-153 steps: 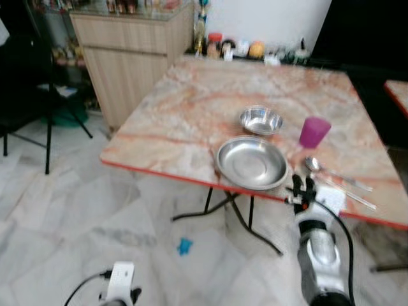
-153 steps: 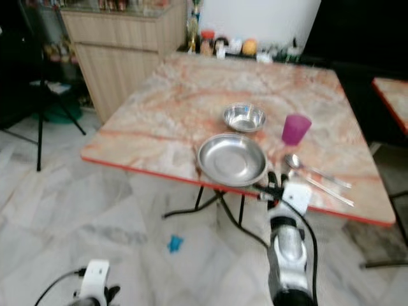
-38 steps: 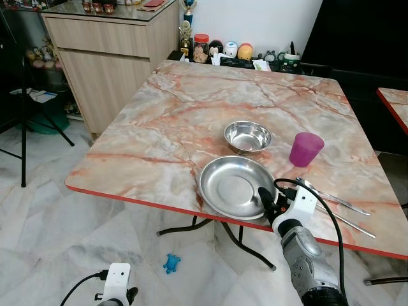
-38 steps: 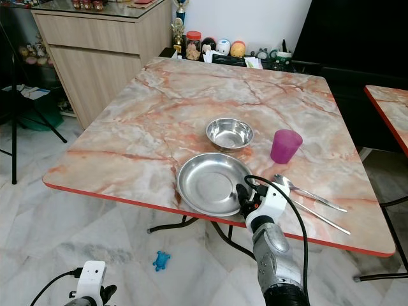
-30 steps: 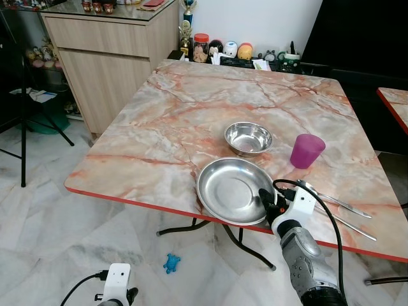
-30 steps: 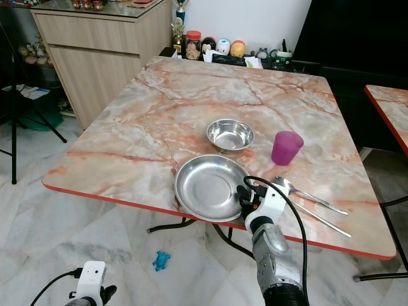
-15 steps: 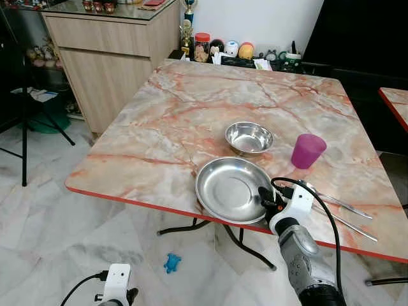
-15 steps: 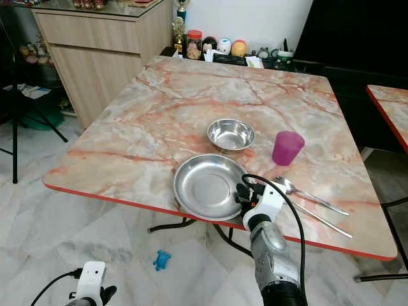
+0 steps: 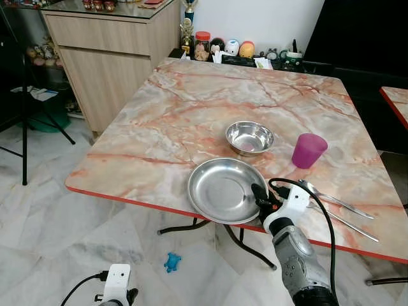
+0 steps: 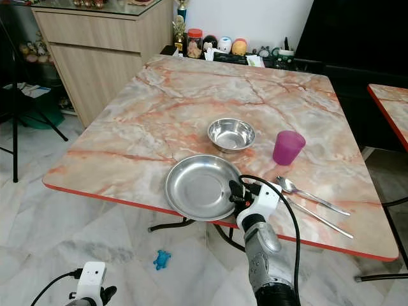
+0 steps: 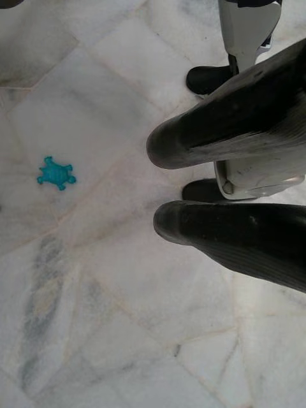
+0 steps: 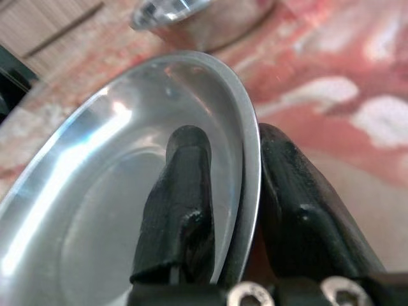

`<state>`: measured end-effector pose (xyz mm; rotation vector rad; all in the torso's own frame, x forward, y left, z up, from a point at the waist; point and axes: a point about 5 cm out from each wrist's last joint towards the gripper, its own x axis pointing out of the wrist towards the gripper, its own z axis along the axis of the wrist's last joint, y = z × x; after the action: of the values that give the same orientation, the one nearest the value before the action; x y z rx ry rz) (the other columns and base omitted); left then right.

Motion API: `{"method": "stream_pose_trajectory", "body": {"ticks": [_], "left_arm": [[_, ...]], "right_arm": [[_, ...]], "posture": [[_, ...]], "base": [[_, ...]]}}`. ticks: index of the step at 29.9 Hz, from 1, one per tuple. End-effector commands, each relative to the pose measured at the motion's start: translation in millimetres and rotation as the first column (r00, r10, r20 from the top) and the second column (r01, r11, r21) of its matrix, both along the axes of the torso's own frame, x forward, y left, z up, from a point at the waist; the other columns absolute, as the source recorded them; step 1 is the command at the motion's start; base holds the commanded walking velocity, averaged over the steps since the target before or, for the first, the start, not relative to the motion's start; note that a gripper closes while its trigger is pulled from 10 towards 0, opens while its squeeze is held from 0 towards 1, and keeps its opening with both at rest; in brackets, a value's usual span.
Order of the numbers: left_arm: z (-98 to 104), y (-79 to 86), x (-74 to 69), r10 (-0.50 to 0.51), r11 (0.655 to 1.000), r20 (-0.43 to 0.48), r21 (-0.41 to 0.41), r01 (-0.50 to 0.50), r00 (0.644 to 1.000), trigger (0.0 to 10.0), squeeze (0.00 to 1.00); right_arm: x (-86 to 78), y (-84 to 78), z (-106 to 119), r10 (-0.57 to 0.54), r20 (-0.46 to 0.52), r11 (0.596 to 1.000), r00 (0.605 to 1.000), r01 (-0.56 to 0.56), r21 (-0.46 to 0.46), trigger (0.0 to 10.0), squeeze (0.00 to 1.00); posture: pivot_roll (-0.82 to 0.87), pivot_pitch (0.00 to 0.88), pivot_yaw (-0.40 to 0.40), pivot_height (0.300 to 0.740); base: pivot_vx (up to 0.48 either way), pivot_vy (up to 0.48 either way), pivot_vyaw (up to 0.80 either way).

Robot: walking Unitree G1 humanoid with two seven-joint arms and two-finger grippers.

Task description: Setting the table

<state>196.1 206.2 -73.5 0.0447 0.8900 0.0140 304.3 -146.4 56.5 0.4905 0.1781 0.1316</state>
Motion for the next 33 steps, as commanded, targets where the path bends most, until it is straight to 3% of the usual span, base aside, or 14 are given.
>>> {"method": "stream_pose_trajectory", "body": {"ticks": [1, 11, 14, 20, 25, 33], "left_arm": [[-4.1, -0.7, -6.9, 0.004, 1.0, -0.03, 0.0, -0.004, 1.0, 10.0, 0.0], [-3.8, 3.6, -8.4, 0.0, 0.999, -0.024, 0.036, 0.001, 1.0, 10.0, 0.0], [-3.0, 6.8, -8.1, 0.009, 0.999, -0.02, 0.042, -0.008, 1.0, 10.0, 0.0], [-1.4, 9.2, -6.0, -0.004, 0.999, -0.016, 0.053, 0.004, 1.0, 10.0, 0.0], [-1.0, 7.3, -4.5, -0.006, 0.999, -0.008, 0.051, 0.007, 1.0, 10.0, 0.0], [0.0, 5.4, -2.4, -0.003, 0.999, 0.006, 0.045, 0.003, 1.0, 10.0, 0.0]], "right_arm": [[1.2, -5.0, 10.3, -0.028, 0.067, 1.0, 0.997, 0.027, 0.016, 10.0, 0.0], [-3.0, -15.9, 47.9, -0.13, 0.301, 0.99, 0.945, 0.107, 0.091, 10.0, 0.0], [-10.3, -24.2, 63.8, -0.168, 0.384, 0.985, 0.908, 0.139, 0.102, 10.0, 0.0], [-12.9, -23.3, 92.2, -0.163, 0.482, 0.986, 0.861, 0.12, 0.12, 10.0, 0.0], [-11.0, -18.1, 95.1, -0.144, 0.488, 0.988, 0.861, 0.096, 0.122, 10.0, 0.0], [-10.8, -17.7, 99.3, -0.14, 0.488, 0.989, 0.861, 0.094, 0.117, 10.0, 0.0]], "posture": [[0.1, 0.0, -0.064, 0.74], [0.1, 0.0, -0.058, 0.74], [0.09, 0.0, -0.054, 0.74], [0.09, 0.0, -0.047, 0.74], [0.1, 0.0, -0.061, 0.74], [0.1, 0.0, -0.068, 0.74]], "base": [[0.0, 0.0, 0.0], [0.0, 0.0, 0.0], [0.0, 0.0, 0.0], [0.0, 0.0, 0.0], [0.0, 0.0, 0.0], [0.0, -0.336, 0.0]]}}
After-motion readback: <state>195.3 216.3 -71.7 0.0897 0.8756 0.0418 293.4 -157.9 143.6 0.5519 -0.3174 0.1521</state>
